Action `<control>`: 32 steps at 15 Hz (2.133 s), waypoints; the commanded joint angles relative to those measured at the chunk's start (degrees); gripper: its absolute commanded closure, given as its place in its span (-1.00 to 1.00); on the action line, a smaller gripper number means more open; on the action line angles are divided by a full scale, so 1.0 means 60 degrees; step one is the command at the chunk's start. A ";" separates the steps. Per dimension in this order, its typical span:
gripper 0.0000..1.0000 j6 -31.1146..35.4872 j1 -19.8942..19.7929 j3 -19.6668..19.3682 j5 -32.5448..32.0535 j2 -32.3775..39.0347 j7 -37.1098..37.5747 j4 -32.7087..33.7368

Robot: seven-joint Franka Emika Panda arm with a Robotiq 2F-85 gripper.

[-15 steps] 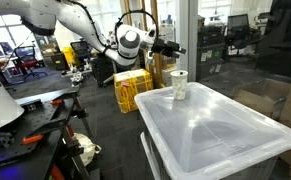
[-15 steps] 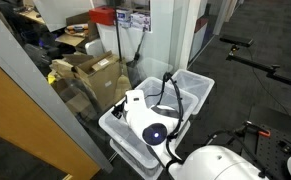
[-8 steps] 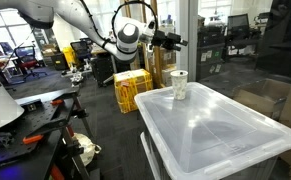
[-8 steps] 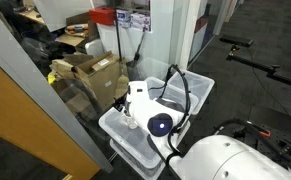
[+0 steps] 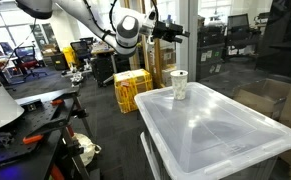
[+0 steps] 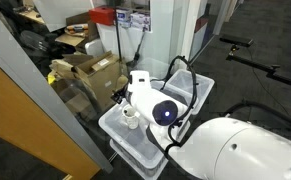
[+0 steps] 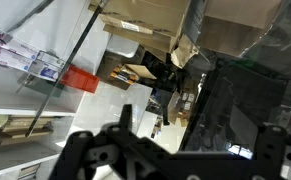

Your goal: Put the black marker inside the white cup

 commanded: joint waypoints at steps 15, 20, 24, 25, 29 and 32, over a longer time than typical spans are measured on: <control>-1.00 -0.0003 -0.1235 0.1176 -0.0564 -0.3050 -0.1793 0.0568; -1.00 -0.0004 -0.2075 0.1965 -0.0871 -0.3786 -0.2197 0.0730; -1.00 -0.0004 -0.2861 0.2707 -0.1162 -0.4286 -0.2557 0.0854; -1.00 -0.0004 -0.3057 0.2889 -0.1234 -0.4379 -0.2649 0.0901; -1.00 -0.0004 -0.3863 0.3647 -0.1465 -0.4853 -0.3027 0.0914; -1.00 -0.0004 -0.4529 0.4255 -0.1683 -0.5223 -0.3283 0.0872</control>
